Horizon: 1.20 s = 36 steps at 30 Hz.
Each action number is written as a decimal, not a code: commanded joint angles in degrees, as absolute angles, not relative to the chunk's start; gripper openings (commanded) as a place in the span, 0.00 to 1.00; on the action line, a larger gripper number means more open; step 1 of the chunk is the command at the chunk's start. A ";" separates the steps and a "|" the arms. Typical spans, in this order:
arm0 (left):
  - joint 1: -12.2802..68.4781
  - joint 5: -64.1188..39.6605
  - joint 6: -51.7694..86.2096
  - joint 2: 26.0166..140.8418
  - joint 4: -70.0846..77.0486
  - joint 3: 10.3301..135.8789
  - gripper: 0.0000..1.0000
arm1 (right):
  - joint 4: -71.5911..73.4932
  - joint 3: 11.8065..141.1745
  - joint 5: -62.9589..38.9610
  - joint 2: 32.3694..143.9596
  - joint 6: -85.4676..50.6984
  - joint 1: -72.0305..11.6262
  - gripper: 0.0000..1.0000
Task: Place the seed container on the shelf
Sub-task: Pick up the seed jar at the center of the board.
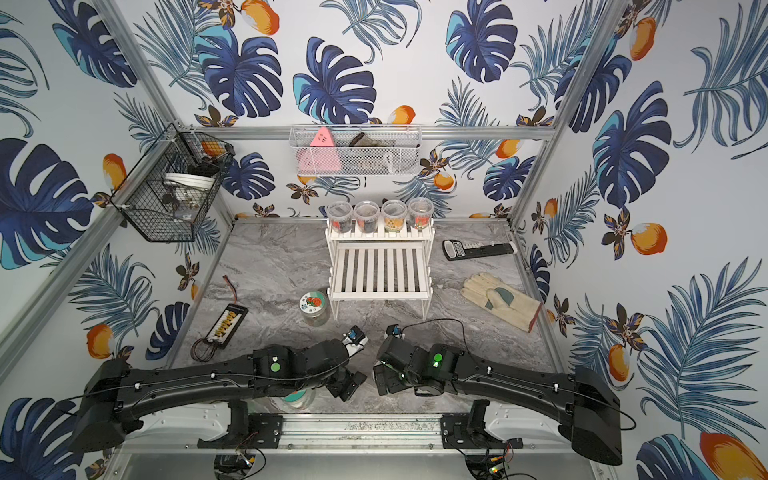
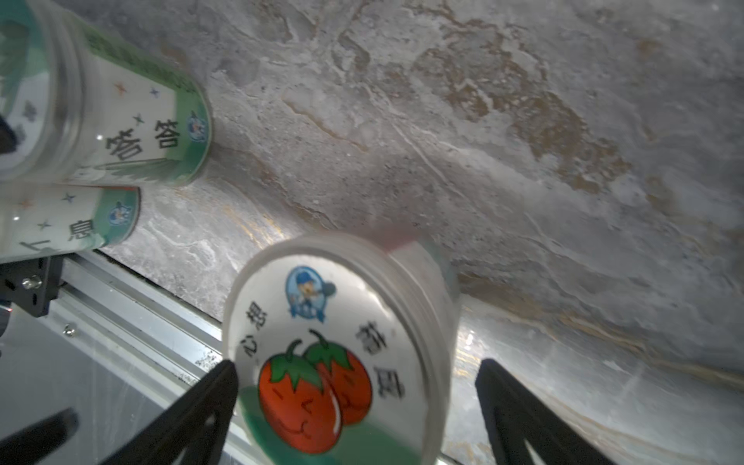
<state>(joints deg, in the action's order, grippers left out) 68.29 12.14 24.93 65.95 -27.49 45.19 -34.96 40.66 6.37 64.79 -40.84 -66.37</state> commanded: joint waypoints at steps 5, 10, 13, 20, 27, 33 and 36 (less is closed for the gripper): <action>68.43 13.53 22.55 64.56 -25.94 44.28 0.89 | -28.74 41.18 7.24 68.38 -36.37 -64.17 0.83; 68.59 11.52 20.63 66.82 -23.19 44.85 0.89 | -25.84 39.09 5.17 66.74 -36.15 -59.74 0.81; 68.96 9.84 19.66 68.83 -19.84 44.88 0.90 | -26.35 38.27 4.38 63.77 -36.47 -56.88 0.82; 72.35 10.02 18.09 77.60 -15.68 48.54 0.98 | -32.09 37.47 3.91 56.95 -39.41 -53.81 0.89; 76.46 15.68 15.83 82.74 -11.93 49.76 0.99 | -46.54 39.55 15.59 51.24 -51.49 -52.17 0.97; 76.51 15.53 15.04 88.39 -10.63 52.94 0.99 | -48.74 37.75 13.50 49.45 -54.19 -46.58 1.00; 76.48 15.66 15.02 91.49 -11.22 54.82 0.99 | -47.70 36.80 11.00 48.38 -53.52 -44.24 1.00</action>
